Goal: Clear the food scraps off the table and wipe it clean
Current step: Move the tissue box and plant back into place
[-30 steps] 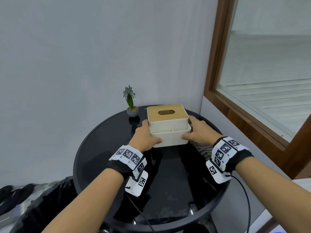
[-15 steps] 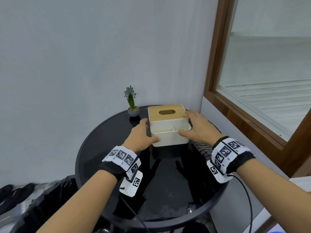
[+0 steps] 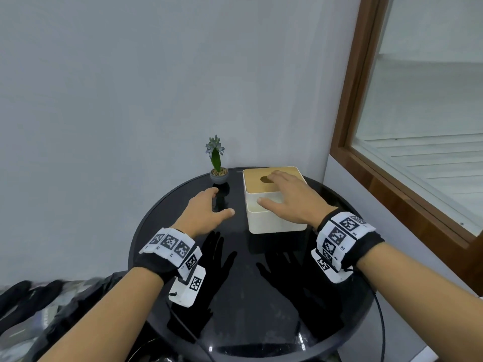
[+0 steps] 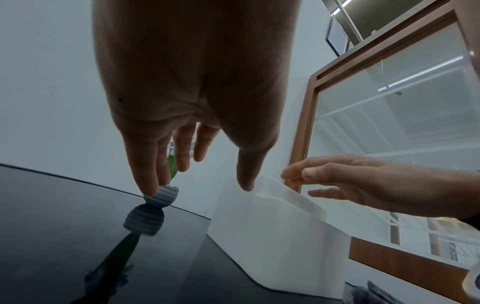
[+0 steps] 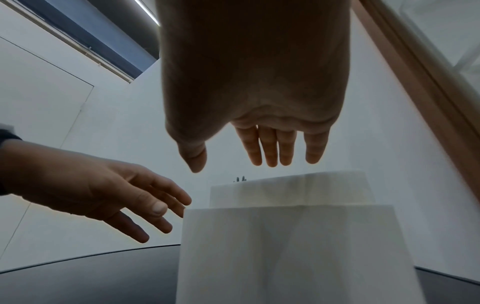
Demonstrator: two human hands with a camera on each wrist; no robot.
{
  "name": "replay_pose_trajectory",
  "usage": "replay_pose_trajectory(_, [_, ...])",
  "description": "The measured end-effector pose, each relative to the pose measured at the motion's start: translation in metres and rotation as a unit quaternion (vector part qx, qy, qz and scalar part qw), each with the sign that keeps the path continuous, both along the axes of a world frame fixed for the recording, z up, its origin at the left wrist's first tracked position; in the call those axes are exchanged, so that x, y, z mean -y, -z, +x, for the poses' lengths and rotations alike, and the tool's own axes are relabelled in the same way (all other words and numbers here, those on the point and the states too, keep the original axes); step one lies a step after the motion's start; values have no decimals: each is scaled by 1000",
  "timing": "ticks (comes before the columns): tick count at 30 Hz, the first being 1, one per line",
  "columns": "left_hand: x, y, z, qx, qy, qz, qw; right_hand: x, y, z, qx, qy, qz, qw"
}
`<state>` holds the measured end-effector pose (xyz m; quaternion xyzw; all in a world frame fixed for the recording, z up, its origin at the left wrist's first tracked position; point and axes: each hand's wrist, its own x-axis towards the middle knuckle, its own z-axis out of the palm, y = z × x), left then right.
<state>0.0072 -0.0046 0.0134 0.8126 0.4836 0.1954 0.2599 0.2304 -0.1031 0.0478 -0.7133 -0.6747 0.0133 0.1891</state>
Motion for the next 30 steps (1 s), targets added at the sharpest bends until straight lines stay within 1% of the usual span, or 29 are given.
replay_pose_trajectory(7, [-39, 3, 3, 2, -18, 3, 1000, -29, -8, -5, 3, -3, 3, 1000])
replay_pose_trajectory(12, [-81, 8, 11, -22, -24, -10, 999, -51, -4, -1, 3, -3, -3, 1000])
replay_pose_trajectory(16, [-112, 12, 21, -32, -24, 2, 999, -65, -2, 2, -1, -1, -12, 1000])
replay_pose_trajectory(19, [-134, 16, 28, -38, -28, 10, 999, -72, 1, 4, -7, 4, -11, 1000])
replay_pose_trajectory(25, [-165, 23, 40, -62, -33, -4, 998, -78, 3, 3, -9, 19, -24, 999])
replay_pose_trajectory(30, [-178, 27, 45, -47, -41, -6, 998, -79, 6, 1, 5, 15, -29, 999])
